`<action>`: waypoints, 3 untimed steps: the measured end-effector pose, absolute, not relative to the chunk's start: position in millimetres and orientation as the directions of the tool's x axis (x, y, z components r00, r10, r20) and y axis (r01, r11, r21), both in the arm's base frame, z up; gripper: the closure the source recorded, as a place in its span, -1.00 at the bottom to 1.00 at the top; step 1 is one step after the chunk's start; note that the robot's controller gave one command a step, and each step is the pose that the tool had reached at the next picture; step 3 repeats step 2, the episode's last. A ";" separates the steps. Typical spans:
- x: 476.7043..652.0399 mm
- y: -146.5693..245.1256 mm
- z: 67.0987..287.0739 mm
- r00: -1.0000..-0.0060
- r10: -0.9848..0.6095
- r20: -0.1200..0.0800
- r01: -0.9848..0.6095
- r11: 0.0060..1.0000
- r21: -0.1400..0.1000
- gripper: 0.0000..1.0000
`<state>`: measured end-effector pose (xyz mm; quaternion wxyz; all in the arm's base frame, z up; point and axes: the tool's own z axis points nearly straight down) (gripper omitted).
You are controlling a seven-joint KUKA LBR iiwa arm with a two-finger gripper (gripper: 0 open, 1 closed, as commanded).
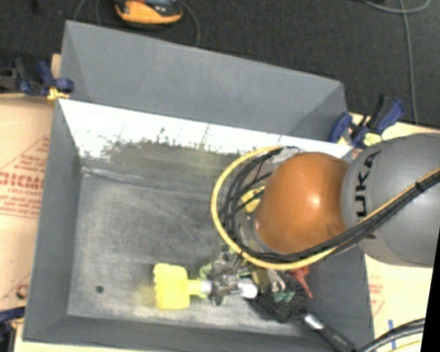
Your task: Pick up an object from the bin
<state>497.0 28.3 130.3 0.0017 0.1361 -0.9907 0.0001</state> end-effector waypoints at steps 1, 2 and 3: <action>489.6 -19.4 193.8 -0.963 -0.271 0.000 -0.271 0.963 0.001 1.00; 505.8 -14.0 259.4 -0.950 -0.311 0.000 -0.311 0.950 0.000 1.00; 505.8 -14.0 259.4 -0.950 -0.311 0.000 -0.311 0.950 0.000 1.00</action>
Offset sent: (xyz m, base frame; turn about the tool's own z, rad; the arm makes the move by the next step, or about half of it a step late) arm 0.0229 -0.0301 0.1802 -0.0865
